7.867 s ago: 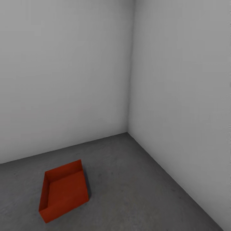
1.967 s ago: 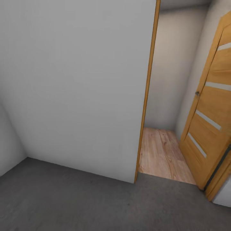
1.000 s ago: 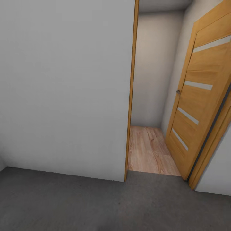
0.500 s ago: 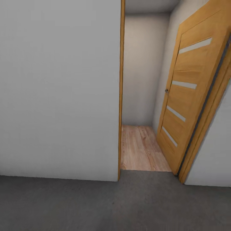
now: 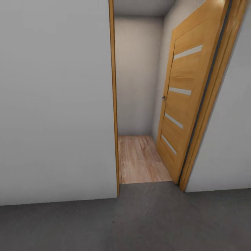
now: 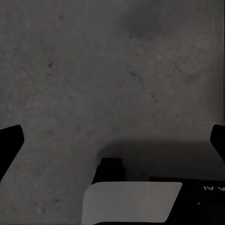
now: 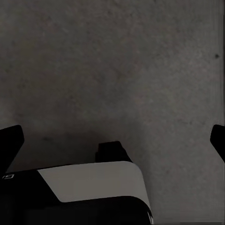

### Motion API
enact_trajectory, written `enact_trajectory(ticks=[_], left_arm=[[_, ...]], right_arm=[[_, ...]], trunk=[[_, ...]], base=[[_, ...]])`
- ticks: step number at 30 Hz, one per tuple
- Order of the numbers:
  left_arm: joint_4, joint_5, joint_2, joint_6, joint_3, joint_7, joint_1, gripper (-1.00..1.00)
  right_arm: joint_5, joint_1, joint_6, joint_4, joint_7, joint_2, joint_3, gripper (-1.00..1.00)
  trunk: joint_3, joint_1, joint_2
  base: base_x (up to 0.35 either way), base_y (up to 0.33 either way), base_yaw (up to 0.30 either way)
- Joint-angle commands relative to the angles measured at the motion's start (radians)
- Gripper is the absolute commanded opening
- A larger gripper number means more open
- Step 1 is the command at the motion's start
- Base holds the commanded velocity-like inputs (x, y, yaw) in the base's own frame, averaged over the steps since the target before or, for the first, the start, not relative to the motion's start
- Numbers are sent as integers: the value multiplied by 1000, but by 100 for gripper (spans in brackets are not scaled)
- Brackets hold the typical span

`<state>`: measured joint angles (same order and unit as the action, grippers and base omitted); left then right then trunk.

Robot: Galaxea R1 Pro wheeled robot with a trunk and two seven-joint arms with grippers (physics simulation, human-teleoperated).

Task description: Move the two storage containers from the living room to the garage. In the garage, place one container on the floor and stack the other container on top of it (either order is fine).

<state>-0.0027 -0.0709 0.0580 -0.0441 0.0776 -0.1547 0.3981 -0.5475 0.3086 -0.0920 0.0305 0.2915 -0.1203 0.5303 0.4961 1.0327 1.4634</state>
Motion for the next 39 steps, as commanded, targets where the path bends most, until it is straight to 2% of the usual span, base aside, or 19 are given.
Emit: enact_trajectory(ticks=[1, 21, 29, 32, 39], left_arm=[[0, -7, 0, -3, 8, -3, 0, 100], [0, -7, 0, -3, 8, -3, 0, 100], [-5, -2, 4, 1, 8, -3, 1, 100], [-1, -7, -1, -7, 8, -5, 0, 100], [-2, -4, -21, -2, 9, -4, 0, 100]], right_arm=[[-10, 1, -6, 3, 0, 0, 8, 100], [-8, 1, -9, 3, 0, 1, 8, 100], [-9, 1, -12, 3, 0, 5, 8, 100], [-6, 1, -15, 3, 0, 15, 9, 100], [-3, 1, -16, 3, 0, 17, 10, 100]], trunk=[[1, 0, 1], [1, 0, 1], [1, 0, 1], [1, 0, 1], [1, 0, 1]], base=[[0, 0, -267], [0, 0, -267], [0, 0, -124], [0, 0, -204], [0, 0, -234]])
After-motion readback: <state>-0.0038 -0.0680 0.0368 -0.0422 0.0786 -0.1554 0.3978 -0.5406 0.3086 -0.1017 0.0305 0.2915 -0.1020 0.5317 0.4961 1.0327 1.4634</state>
